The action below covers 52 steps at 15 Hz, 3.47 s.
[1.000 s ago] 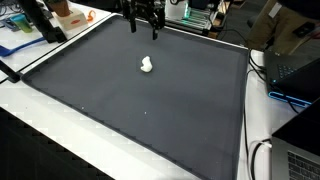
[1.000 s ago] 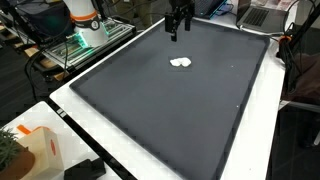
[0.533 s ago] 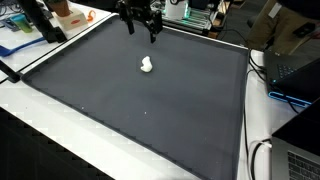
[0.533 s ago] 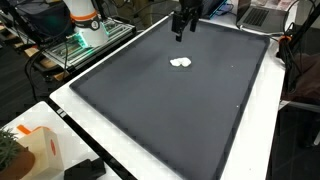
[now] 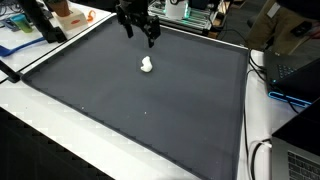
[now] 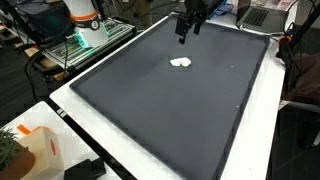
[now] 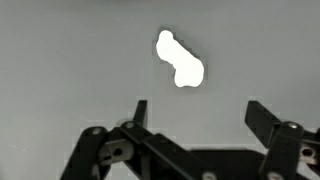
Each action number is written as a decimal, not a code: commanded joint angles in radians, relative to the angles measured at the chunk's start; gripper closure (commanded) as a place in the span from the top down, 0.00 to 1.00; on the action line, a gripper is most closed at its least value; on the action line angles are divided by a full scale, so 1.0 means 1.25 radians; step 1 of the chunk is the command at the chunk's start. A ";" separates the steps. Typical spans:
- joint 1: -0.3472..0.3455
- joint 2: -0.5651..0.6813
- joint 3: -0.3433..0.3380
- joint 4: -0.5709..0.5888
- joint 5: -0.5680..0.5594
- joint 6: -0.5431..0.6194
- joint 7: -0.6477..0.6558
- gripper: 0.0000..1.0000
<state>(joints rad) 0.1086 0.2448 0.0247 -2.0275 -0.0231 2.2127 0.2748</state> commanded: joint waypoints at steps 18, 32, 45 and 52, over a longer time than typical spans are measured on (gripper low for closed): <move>0.007 0.219 -0.013 0.339 -0.013 -0.309 0.058 1.00; -0.055 0.367 -0.008 0.510 0.117 -0.393 -0.001 1.00; -0.086 0.523 -0.018 0.732 0.145 -0.617 0.009 1.00; -0.112 0.589 -0.018 0.809 0.178 -0.674 0.013 1.00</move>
<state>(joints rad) -0.0166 0.9260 0.0015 -1.0920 0.1661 1.4221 0.2873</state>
